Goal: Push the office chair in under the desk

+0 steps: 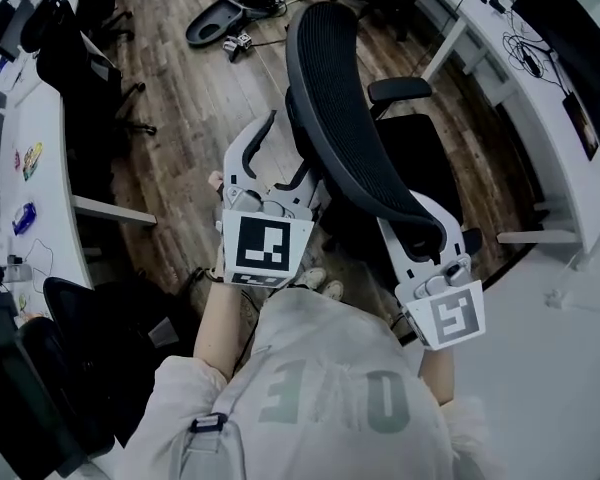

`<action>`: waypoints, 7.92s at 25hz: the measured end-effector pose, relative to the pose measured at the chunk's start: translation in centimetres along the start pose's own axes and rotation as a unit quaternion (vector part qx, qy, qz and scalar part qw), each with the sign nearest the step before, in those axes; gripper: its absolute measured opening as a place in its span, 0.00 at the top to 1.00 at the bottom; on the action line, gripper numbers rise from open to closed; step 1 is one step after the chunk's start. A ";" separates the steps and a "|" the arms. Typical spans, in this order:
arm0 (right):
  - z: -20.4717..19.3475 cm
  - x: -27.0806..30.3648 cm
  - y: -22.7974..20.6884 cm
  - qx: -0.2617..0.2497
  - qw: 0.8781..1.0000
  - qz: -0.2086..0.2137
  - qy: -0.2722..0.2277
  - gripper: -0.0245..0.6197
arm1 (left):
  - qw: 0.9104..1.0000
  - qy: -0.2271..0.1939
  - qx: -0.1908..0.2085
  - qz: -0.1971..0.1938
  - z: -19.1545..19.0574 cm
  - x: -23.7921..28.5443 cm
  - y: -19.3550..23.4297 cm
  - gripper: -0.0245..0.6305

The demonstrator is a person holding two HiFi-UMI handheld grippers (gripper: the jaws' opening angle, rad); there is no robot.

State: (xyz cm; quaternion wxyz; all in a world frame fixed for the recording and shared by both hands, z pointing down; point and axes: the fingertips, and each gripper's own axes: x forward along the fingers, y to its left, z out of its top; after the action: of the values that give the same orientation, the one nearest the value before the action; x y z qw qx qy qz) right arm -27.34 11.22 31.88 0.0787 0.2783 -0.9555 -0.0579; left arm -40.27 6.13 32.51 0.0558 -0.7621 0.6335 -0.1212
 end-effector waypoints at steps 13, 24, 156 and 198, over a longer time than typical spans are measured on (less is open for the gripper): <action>-0.2 -0.6 -0.3 0.001 1.000 -0.004 0.004 0.75 | 0.994 0.023 -0.004 -0.109 -0.1 1.8 -1.3 0.48; -1.5 -1.7 -4.7 -0.012 0.999 -0.018 0.023 0.76 | 0.994 0.015 -0.003 -0.112 1.0 5.1 -4.0 0.48; -16.9 -14.9 -84.5 -0.074 0.996 0.037 0.024 0.75 | 0.999 0.042 -0.009 0.010 17.7 71.1 -44.7 0.48; -7.2 -12.1 -65.8 -0.058 0.996 0.001 -0.072 0.93 | 0.993 -0.074 0.075 0.059 23.1 51.0 -42.0 0.94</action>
State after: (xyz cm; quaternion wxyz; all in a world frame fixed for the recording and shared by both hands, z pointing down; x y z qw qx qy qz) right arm 18.48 -37.85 27.39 0.0254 0.2679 -0.9539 -0.1332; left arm 14.18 -37.36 26.06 0.1667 -0.7239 0.6606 -0.1085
